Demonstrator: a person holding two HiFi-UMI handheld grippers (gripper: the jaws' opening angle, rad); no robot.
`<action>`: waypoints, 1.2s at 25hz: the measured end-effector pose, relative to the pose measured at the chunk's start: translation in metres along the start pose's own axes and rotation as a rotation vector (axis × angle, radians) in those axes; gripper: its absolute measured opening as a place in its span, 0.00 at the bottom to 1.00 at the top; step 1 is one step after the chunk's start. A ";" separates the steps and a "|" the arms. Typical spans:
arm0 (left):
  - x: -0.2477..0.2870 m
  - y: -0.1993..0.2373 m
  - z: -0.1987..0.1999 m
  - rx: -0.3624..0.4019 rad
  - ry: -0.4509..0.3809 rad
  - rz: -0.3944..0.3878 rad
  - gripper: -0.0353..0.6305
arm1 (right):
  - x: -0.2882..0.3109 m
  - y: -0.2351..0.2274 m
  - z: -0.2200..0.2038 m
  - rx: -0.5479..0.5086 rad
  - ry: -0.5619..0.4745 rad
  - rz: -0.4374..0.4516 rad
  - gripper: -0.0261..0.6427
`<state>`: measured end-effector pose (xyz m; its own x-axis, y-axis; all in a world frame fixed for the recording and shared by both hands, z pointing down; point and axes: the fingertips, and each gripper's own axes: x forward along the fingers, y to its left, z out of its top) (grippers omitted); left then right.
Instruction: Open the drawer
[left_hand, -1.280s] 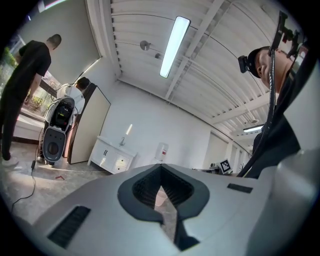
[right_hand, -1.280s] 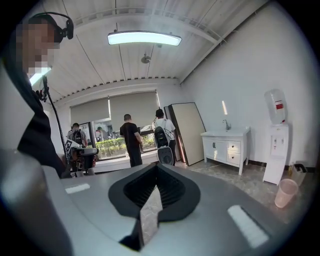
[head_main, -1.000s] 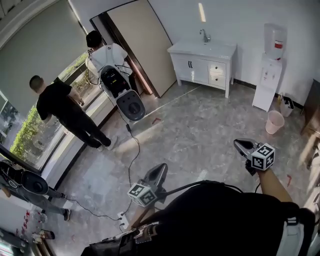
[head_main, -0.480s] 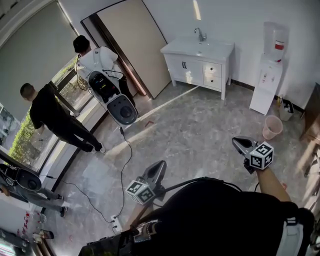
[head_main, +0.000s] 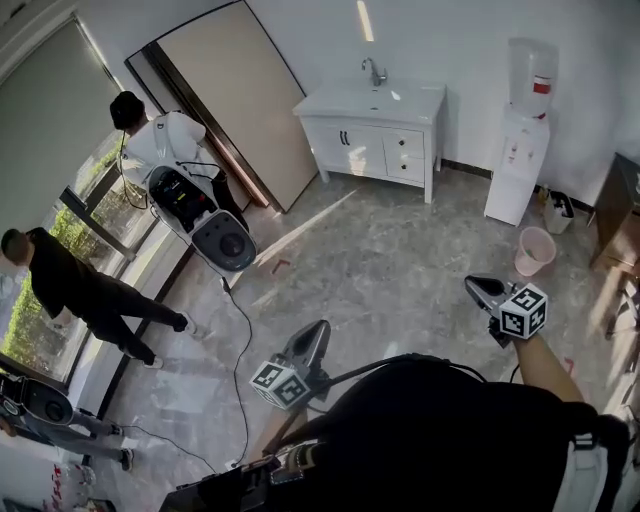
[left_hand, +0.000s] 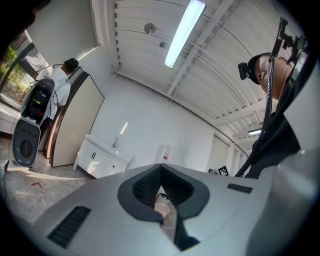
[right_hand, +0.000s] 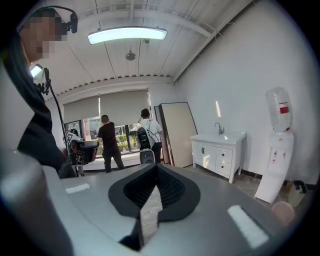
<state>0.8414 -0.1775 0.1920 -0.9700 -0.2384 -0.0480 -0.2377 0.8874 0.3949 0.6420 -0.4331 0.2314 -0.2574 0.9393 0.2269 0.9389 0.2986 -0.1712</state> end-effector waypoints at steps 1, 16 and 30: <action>0.004 0.014 0.005 -0.003 0.000 -0.013 0.06 | 0.010 -0.001 0.004 -0.002 -0.003 -0.014 0.04; 0.008 0.206 0.114 0.032 0.034 -0.121 0.06 | 0.201 0.040 0.077 0.001 -0.025 -0.094 0.04; 0.071 0.286 0.132 0.009 0.019 0.006 0.06 | 0.315 -0.043 0.107 -0.007 0.024 0.036 0.04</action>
<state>0.6979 0.1112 0.1800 -0.9702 -0.2409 -0.0280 -0.2327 0.8922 0.3870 0.4963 -0.1318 0.2078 -0.2175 0.9452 0.2435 0.9491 0.2631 -0.1735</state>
